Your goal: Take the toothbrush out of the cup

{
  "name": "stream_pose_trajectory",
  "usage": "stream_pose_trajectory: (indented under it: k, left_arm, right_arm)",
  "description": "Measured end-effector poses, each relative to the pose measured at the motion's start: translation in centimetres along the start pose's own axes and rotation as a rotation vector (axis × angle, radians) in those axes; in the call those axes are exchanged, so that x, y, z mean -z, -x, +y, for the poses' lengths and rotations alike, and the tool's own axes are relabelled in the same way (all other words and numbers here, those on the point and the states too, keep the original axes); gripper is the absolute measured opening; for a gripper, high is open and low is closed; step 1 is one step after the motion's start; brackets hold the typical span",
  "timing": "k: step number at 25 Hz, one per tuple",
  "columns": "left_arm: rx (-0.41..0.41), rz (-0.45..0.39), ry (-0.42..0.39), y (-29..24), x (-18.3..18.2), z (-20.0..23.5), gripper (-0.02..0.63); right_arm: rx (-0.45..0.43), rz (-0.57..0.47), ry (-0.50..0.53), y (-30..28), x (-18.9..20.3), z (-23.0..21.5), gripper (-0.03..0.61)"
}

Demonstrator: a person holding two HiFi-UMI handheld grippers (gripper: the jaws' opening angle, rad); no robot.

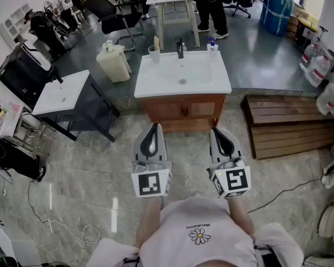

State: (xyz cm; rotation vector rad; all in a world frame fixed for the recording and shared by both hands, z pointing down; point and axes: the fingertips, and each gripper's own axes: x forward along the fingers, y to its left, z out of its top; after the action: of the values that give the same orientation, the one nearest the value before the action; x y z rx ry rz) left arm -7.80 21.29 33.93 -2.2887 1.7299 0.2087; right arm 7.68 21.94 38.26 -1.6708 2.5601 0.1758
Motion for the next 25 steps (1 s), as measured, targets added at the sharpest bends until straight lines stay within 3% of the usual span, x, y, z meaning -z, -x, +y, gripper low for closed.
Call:
stream_pose_trajectory:
  k: [8, 17, 25]
  left_arm:
    - [-0.012, -0.001, -0.004, -0.4, 0.0, 0.1, 0.018]
    - [-0.019, 0.006, -0.014, -1.0, 0.7, -0.1, 0.017]
    - [-0.046, 0.023, -0.018, -1.8, 1.5, 0.6, 0.017]
  right_arm:
    - [-0.025, -0.004, -0.009, -0.6, 0.3, 0.0, 0.012]
    - [-0.04, 0.014, -0.123, -1.5, 1.4, -1.5, 0.012]
    - [-0.078, 0.037, -0.162, -2.9, 2.7, -1.6, 0.012]
